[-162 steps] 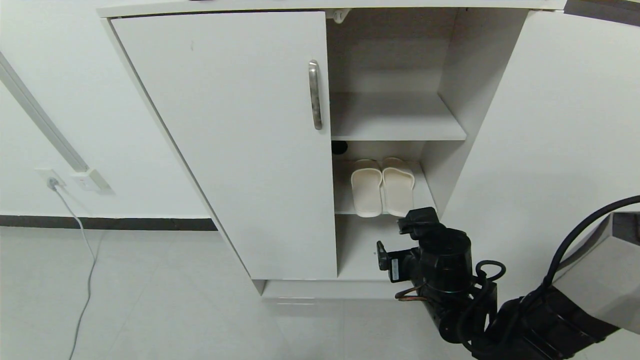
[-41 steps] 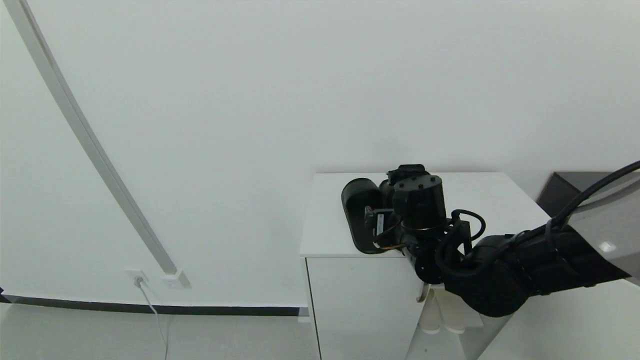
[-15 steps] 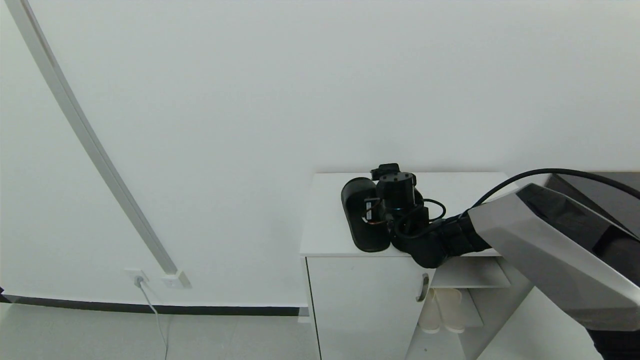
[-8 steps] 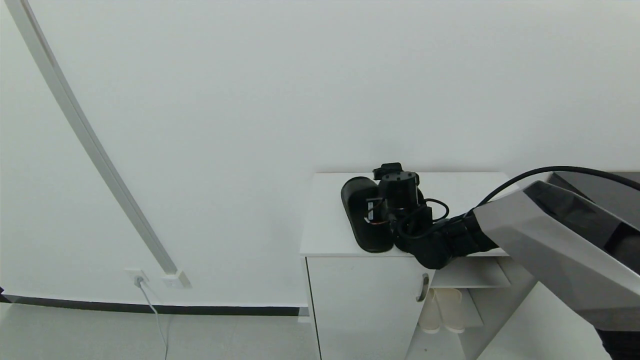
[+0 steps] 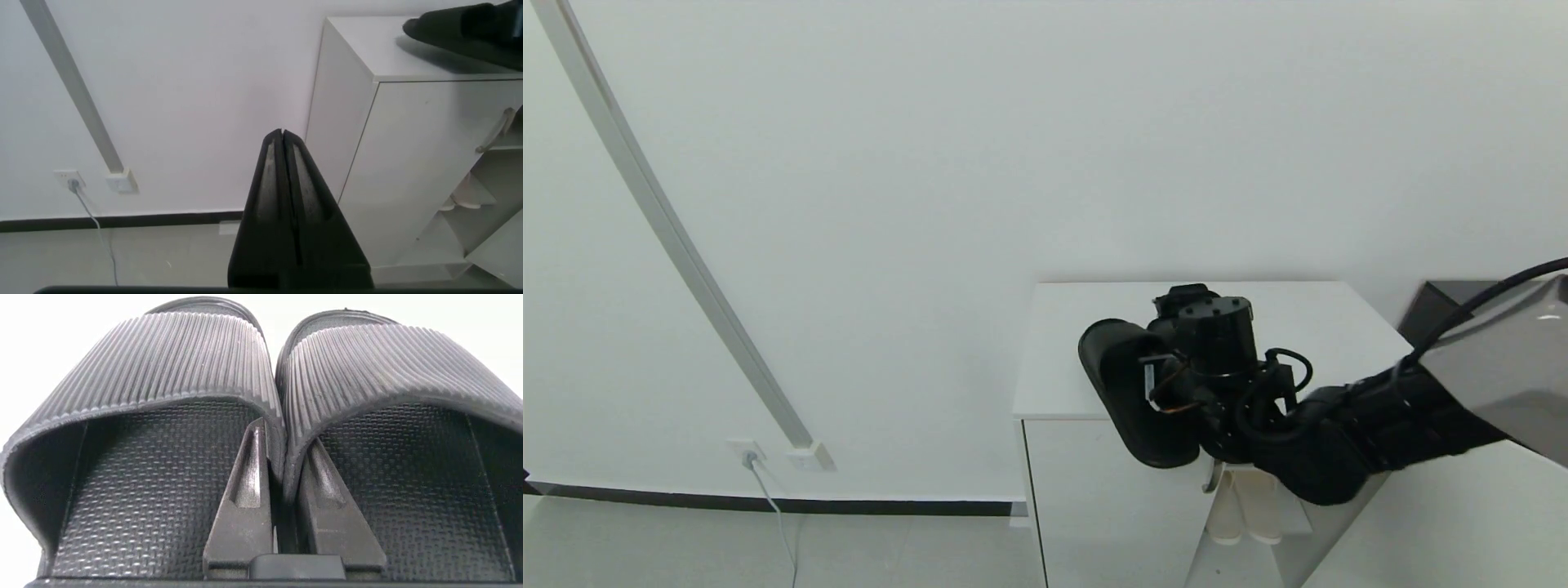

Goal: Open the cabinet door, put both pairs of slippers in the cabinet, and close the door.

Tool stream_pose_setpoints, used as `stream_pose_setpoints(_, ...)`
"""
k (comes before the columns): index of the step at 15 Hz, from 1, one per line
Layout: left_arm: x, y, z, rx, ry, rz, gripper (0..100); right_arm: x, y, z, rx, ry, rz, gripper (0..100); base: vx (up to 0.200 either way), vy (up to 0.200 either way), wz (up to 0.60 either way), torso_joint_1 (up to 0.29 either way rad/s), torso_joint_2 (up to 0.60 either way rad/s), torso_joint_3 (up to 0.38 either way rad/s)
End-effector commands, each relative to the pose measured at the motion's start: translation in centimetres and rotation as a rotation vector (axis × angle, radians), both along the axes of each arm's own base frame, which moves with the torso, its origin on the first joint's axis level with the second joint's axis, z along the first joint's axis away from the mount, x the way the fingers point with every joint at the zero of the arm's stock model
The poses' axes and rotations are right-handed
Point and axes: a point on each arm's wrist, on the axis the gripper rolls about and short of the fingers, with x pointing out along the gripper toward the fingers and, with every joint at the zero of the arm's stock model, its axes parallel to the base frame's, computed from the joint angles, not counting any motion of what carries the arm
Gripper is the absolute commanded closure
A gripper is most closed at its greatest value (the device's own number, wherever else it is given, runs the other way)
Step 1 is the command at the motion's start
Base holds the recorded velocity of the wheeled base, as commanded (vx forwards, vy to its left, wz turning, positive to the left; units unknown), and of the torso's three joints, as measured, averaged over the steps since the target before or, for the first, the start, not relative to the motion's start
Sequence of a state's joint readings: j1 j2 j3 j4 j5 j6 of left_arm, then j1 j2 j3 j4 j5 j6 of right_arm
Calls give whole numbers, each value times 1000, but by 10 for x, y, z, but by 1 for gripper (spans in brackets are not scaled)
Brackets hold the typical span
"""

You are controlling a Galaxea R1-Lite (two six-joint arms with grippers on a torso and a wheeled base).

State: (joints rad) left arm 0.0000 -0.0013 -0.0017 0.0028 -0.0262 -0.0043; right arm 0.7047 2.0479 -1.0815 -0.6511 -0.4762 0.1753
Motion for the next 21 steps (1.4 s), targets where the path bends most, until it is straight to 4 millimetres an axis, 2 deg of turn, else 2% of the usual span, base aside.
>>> stream_pose_setpoints(1, 0, 0, 0, 0, 2, 0, 100, -66, -18, 27, 25, -16, 90, 100, 0, 0, 0, 0, 0, 0)
stream_pose_setpoints(2, 0, 0, 0, 0, 2, 0, 100, -75, -21, 29, 25, -16, 102, 100, 0, 0, 0, 0, 0, 0)
stream_pose_setpoints(3, 0, 0, 0, 0, 2, 0, 100, -96, -27, 33, 25, -13, 148, 100, 0, 0, 0, 0, 0, 0)
stream_pose_setpoints(5, 0, 0, 0, -3, 2, 0, 100, -118, -33, 37, 17, -8, 210, 100, 0, 0, 0, 0, 0, 0)
stream_pose_setpoints(9, 0, 0, 0, -3, 2, 0, 100, -120, -30, 33, 13, 6, 223, 100, 0, 0, 0, 0, 0, 0)
stream_pose_setpoints(11, 0, 0, 0, -10, 2, 3, 100, -121, -32, 28, 1, 20, 221, 100, -200, 0, 0, 2, 2, 5)
stream_pose_setpoints(19, 0, 0, 0, -3, 2, 2, 100, -125, -37, 31, 7, 11, 218, 100, -200, 0, 0, 0, -1, 3)
stream_pose_setpoints(21, 0, 0, 0, -3, 2, 2, 100, -125, -37, 31, 8, 10, 220, 100, 0, 0, 0, 0, 0, 0)
